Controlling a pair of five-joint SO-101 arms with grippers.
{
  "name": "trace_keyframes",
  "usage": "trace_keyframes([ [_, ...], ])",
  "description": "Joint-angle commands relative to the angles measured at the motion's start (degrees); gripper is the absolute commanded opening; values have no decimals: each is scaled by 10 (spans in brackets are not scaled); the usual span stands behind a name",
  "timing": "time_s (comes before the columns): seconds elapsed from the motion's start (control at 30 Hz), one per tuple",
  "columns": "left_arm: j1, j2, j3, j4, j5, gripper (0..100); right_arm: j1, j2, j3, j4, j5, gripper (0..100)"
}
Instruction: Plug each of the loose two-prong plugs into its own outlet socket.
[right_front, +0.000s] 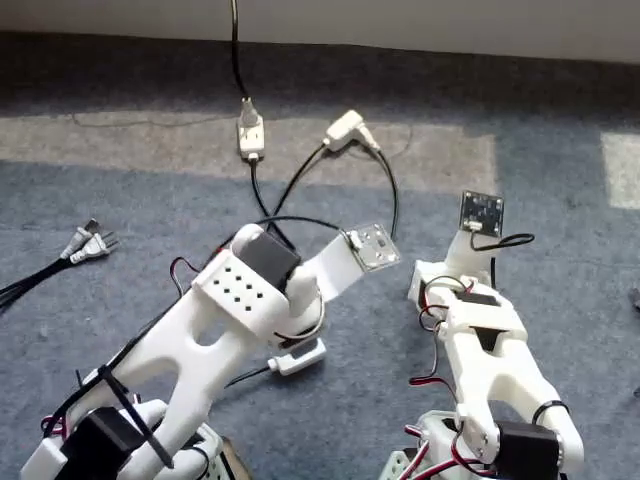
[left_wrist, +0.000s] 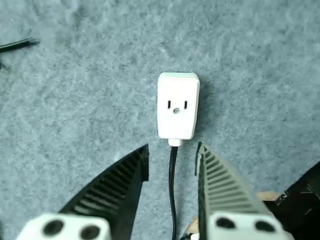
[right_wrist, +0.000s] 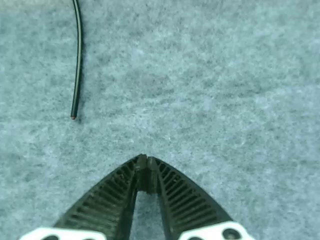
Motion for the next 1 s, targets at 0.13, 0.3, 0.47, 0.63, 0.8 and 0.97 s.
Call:
trace_keyframes([
  [0.13, -8, -1, 161, -239, 6, 172, -1, -7, -23, 0, 6, 8],
  [0.3, -66, -1, 205, -321, -49, 172, -1, -7, -23, 0, 6, 8],
  [0.47, -95, -1, 263, -415, -55, 172, -1, -7, -23, 0, 6, 8],
  [0.63, -96, -1, 288, -460, -67, 172, -2, -5, -24, 0, 6, 8],
  [0.8, -97, -1, 290, -461, -74, 172, -4, -5, -23, 0, 6, 8],
  [0.97, -154, -1, 286, -499, -72, 172, -5, -3, -27, 0, 6, 8],
])
